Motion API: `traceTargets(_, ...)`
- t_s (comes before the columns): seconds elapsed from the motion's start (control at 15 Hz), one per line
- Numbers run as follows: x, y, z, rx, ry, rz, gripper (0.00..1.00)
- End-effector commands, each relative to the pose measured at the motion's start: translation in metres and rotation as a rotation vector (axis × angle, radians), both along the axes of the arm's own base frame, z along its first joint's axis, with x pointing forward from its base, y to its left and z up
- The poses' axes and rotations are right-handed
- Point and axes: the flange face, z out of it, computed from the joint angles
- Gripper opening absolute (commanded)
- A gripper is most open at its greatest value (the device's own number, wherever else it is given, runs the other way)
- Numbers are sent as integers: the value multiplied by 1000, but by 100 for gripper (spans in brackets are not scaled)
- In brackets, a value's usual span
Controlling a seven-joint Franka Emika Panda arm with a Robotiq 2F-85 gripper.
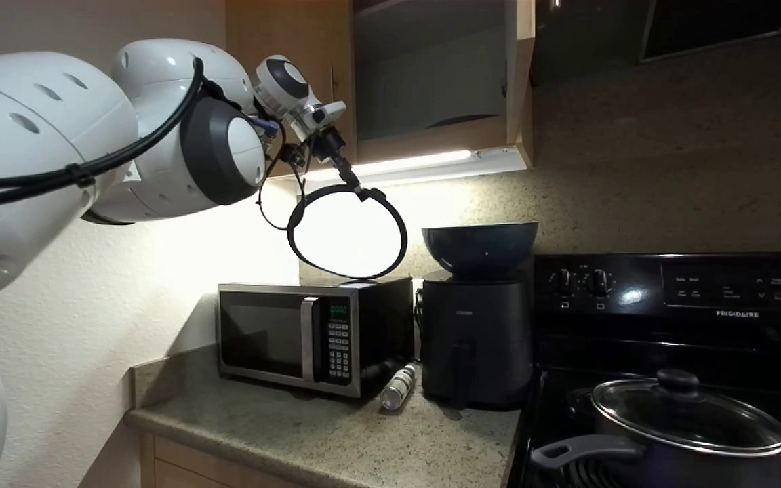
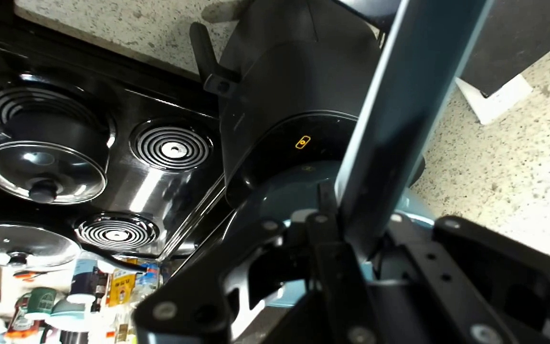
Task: Remove the lid from the cabinet and put it on top of the microwave
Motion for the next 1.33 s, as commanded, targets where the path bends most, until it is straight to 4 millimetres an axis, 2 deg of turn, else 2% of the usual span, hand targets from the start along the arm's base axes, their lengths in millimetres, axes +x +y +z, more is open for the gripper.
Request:
traceTargets(0.0, 2, -1, -4, 9, 0, -8, 7)
traceTargets(0.27, 26, 9, -55, 7, 21, -35, 7)
traceTargets(0.47, 37, 35, -97, -22, 77, 32, 7)
traceTargets(0.73, 42, 75, -134, -51, 91, 118, 7)
traceTargets(0.87, 41, 88, -141, -56, 99, 155, 7)
traceTargets(0.93, 42, 77, -135, -64, 80, 100, 10)
traceTargets(1.07, 40, 86, -137, -65, 78, 115, 7)
traceTargets(1.13, 38, 79, -130, -68, 81, 93, 5)
traceTargets(1.2, 36, 72, -123, -89, 76, 70, 35)
traceTargets(1.27, 34, 66, -114, -99, 69, 50, 35)
